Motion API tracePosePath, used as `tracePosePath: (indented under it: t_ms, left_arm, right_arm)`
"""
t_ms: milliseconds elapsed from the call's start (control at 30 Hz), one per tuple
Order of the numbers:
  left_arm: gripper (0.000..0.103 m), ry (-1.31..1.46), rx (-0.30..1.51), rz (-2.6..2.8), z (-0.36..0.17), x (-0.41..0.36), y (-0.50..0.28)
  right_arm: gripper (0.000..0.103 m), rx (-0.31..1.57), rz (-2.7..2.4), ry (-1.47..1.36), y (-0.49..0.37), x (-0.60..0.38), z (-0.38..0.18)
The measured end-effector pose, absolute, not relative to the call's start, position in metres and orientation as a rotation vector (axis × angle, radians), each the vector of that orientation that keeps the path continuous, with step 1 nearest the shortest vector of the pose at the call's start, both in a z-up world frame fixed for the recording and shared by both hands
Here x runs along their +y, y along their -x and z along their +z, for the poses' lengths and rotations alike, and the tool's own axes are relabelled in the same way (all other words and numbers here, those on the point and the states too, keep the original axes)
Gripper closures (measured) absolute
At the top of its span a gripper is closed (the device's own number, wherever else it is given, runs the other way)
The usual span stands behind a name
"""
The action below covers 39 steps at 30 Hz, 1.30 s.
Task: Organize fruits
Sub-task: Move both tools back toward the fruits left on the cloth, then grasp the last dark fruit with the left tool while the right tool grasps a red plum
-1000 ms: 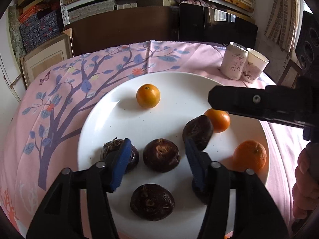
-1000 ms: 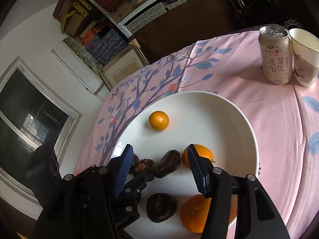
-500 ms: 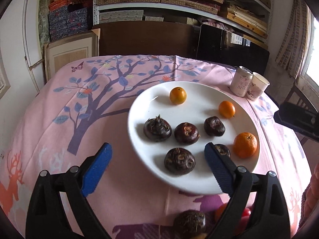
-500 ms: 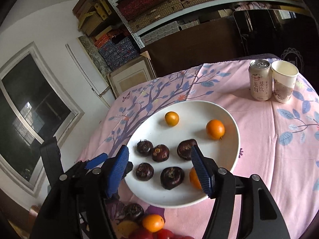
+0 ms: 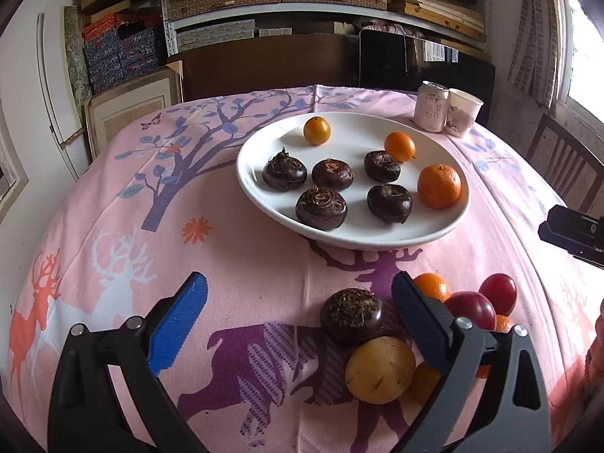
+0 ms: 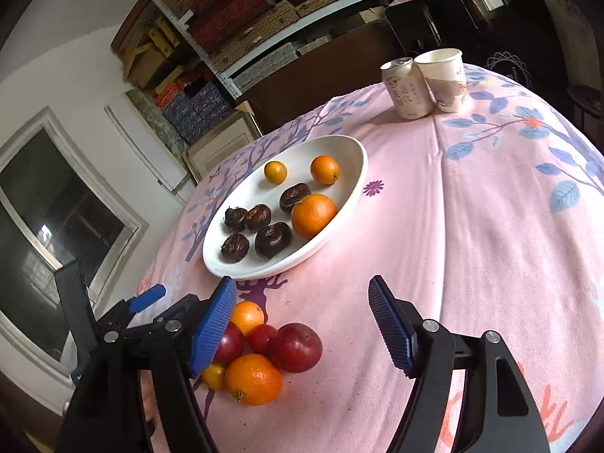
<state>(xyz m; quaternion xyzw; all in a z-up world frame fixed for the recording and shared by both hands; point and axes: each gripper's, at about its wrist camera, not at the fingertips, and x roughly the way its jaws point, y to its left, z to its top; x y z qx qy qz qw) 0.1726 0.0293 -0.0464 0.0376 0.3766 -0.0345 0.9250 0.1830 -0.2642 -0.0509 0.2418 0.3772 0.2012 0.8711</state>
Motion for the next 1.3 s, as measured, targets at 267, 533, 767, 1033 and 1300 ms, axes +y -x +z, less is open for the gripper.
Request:
tracePosePath:
  t_ms: [267,533,767,1033,1300]
  left_arm:
    - [0.006,-0.070,0.860,-0.083,-0.066,0.030,-0.186]
    - [0.004,-0.101,0.866,0.013,-0.069,0.043,-0.187]
    - [0.004,-0.105,0.852,0.037,-0.068,0.051,-0.184]
    - [0.004,-0.083,0.871,0.013,-0.074,0.052,-0.188]
    - [0.004,-0.051,0.886,0.009,-0.076,0.053,-0.190]
  right_arm:
    - [0.030,0.823,0.408,-0.587,-0.189,-0.275,-0.059]
    - [0.030,0.839,0.406,-0.570,-0.191,-0.272,-0.061]
    - [0.030,0.826,0.461,-0.522,-0.186,-0.260,-0.057]
    - [0.035,0.737,0.593,-0.249,-0.153,-0.202,-0.037]
    - [0.056,0.726,0.580,0.105,-0.131,-0.136,-0.052]
